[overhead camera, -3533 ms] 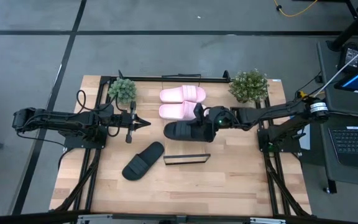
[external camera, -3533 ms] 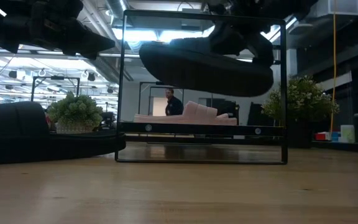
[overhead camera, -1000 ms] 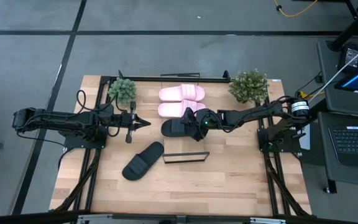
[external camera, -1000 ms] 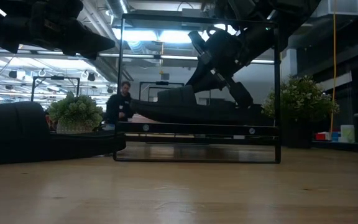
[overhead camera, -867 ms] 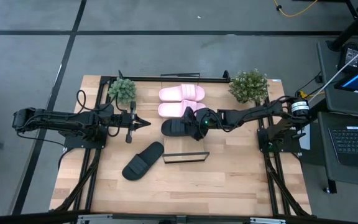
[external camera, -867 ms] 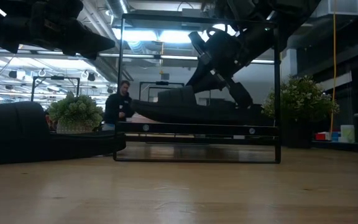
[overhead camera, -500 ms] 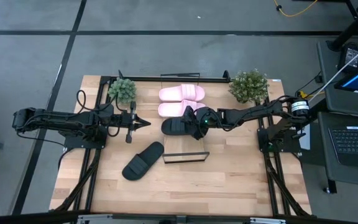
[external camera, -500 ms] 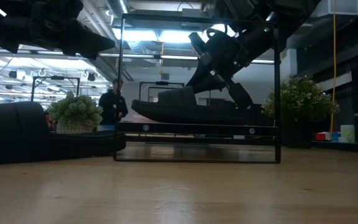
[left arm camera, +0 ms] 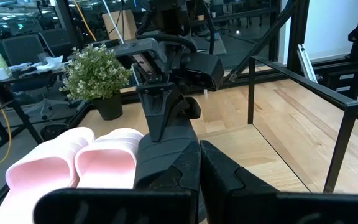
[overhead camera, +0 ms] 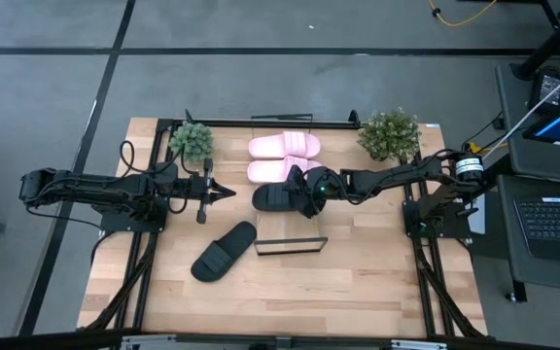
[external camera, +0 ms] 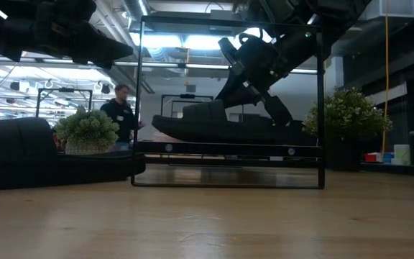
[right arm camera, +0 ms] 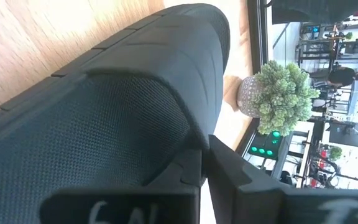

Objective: Pick and place slides into the shelf
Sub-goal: Put the right black slides on the shelf

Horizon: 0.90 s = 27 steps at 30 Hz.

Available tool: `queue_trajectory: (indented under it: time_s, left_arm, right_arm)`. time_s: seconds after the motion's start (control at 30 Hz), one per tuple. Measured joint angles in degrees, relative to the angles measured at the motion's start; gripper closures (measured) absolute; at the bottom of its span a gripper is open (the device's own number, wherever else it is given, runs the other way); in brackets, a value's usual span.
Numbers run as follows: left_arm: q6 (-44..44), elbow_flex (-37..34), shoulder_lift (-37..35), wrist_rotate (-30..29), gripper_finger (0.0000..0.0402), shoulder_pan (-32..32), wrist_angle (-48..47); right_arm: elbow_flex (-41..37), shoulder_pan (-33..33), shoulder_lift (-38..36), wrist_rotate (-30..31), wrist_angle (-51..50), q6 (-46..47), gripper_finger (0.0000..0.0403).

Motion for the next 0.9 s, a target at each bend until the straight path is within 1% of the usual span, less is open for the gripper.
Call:
queue_trajectory:
  time_s: [0.67, 0.9]
  left_arm:
    - [0.00, -0.01, -0.02, 0.00, 0.0401, -0.01, -0.01]
    - [-0.02, -0.01, -0.01, 0.00, 0.0401, 0.01, 0.00]
  right_arm:
    - [-0.04, -0.11, 0.07, -0.91, 2.25, 0.24, 0.0391]
    - [-0.04, -0.22, 1.98, -0.84, 3.84, -0.02, 0.0391]
